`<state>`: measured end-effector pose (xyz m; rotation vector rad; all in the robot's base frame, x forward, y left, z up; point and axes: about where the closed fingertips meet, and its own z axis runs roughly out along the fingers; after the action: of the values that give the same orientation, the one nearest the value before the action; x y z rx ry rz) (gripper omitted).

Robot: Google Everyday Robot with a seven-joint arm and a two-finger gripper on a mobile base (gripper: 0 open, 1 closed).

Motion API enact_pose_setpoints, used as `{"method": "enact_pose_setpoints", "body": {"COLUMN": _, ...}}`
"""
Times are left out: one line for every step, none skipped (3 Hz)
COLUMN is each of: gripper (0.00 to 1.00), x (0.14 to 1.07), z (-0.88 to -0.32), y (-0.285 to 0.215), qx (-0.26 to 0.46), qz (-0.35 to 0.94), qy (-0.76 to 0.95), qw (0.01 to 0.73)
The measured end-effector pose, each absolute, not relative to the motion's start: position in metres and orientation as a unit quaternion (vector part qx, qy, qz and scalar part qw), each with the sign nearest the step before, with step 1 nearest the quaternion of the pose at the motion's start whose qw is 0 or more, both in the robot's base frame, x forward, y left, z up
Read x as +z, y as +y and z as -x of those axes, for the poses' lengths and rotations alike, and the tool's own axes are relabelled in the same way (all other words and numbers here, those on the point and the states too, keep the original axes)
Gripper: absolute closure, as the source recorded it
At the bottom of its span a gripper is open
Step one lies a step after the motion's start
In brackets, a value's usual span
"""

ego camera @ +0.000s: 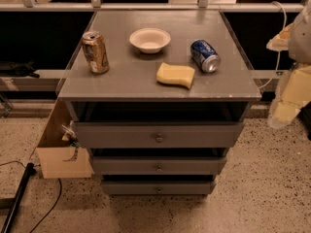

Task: Open top drawer

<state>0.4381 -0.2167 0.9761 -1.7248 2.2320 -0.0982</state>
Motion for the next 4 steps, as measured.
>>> {"method": "enact_pose_setpoints", "body": {"gripper": 0.00, "x": 0.976, "z": -0.439, "y": -0.217, "qx": -0.030, "qz": 0.602, "qy": 0.781, "qw": 0.162}}
{"method": "enact_pose_setpoints", "body": {"gripper": 0.00, "x": 0.977, "z": -0.440, "y": -0.217, "qx": -0.018, "qz": 0.597, "qy": 0.783, "qw": 0.172}}
{"method": "enact_pose_setpoints", "body": {"gripper": 0.00, "x": 0.924, "z": -0.433, "y": -0.224, "qx": 0.058, "qz": 0.561, "qy": 0.804, "qw": 0.191}}
{"method": "enact_pose_setpoints", "body": {"gripper": 0.00, "x": 0.886, "z": -0.419, "y": -0.227, "qx": 0.108, "qz": 0.533, "qy": 0.813, "qw": 0.209}}
